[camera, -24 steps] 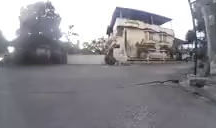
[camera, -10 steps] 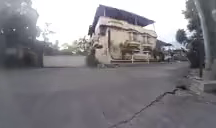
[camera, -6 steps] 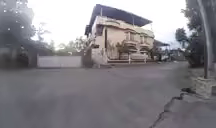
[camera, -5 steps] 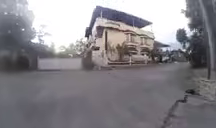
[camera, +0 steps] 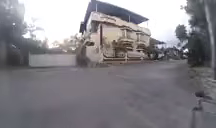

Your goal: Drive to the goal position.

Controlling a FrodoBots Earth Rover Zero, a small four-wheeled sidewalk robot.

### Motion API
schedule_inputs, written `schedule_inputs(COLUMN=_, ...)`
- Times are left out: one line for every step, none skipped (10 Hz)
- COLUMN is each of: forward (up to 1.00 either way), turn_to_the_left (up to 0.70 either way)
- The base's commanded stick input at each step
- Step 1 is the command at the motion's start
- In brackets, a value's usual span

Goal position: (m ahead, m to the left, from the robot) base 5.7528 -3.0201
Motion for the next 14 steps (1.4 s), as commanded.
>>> schedule_inputs(forward=1.00, turn_to_the_left=-0.40)
schedule_inputs(forward=1.00, turn_to_the_left=-0.40)
schedule_inputs(forward=1.00, turn_to_the_left=-0.40)
schedule_inputs(forward=1.00, turn_to_the_left=-0.40)
schedule_inputs(forward=1.00, turn_to_the_left=-0.27)
schedule_inputs(forward=1.00, turn_to_the_left=0.00)
schedule_inputs(forward=1.00, turn_to_the_left=0.00)
schedule_inputs(forward=1.00, turn_to_the_left=0.00)
schedule_inputs(forward=1.00, turn_to_the_left=0.00)
schedule_inputs(forward=1.00, turn_to_the_left=0.00)
schedule_inputs(forward=1.00, turn_to_the_left=0.00)
schedule_inputs(forward=1.00, turn_to_the_left=0.00)
schedule_inputs(forward=1.00, turn_to_the_left=0.00)
schedule_inputs(forward=1.00, turn_to_the_left=-0.30)
